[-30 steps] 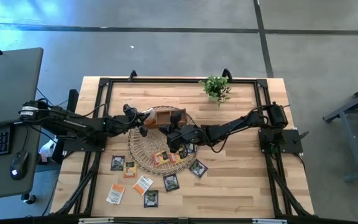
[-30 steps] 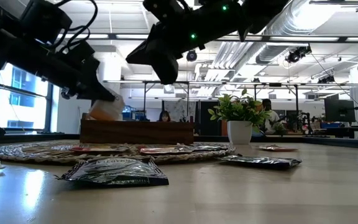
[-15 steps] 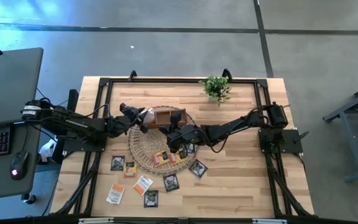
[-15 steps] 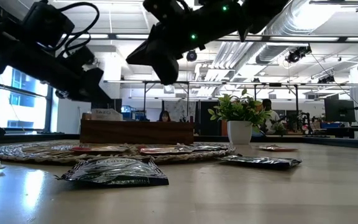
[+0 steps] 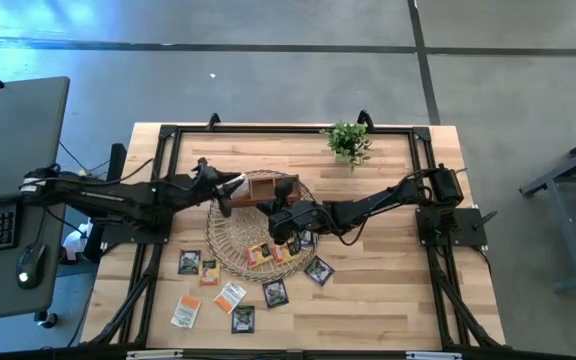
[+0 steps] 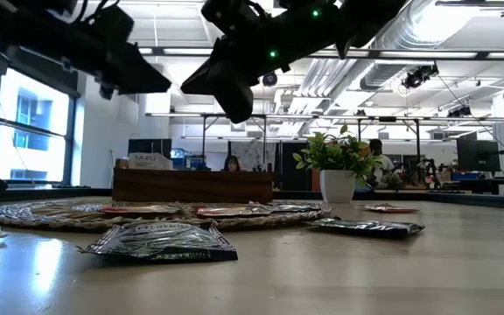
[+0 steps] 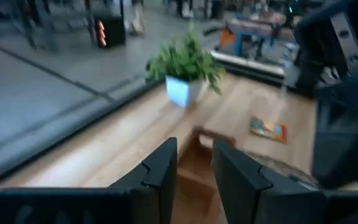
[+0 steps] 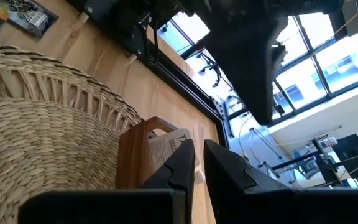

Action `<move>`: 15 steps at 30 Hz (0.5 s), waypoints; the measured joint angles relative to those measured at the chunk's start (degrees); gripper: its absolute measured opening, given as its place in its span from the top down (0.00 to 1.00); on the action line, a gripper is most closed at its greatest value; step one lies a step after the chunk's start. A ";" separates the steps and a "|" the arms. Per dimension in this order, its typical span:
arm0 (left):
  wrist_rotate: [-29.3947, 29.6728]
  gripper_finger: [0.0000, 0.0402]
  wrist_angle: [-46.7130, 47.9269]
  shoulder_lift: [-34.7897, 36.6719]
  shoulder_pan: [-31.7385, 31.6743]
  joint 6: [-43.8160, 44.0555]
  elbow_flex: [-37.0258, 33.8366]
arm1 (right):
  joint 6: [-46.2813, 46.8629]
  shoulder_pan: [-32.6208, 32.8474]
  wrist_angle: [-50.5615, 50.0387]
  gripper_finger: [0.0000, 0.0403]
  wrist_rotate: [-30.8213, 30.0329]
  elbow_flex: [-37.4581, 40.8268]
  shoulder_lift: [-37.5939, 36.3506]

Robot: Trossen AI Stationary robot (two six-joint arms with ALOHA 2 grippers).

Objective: Pick & Place Tea
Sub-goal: Put the white tea packet into the left compartment of the wooden organizer

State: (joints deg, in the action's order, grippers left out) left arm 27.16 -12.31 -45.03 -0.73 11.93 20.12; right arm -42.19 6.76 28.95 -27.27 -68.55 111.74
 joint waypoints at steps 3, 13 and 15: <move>-5.50 0.75 9.71 3.30 0.00 5.05 0.97 | -0.04 -0.02 0.00 0.92 0.02 0.00 0.00; -34.75 0.75 13.81 5.12 0.49 11.55 1.09 | -0.20 -0.02 0.00 0.92 2.34 0.00 0.00; -35.29 0.75 13.94 4.27 1.83 10.98 1.09 | -0.20 -0.02 0.00 0.92 2.34 0.00 0.00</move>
State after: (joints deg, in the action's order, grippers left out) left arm -8.13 1.64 -40.76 1.09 22.90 21.21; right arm -42.39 6.74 28.95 -24.93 -68.55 111.74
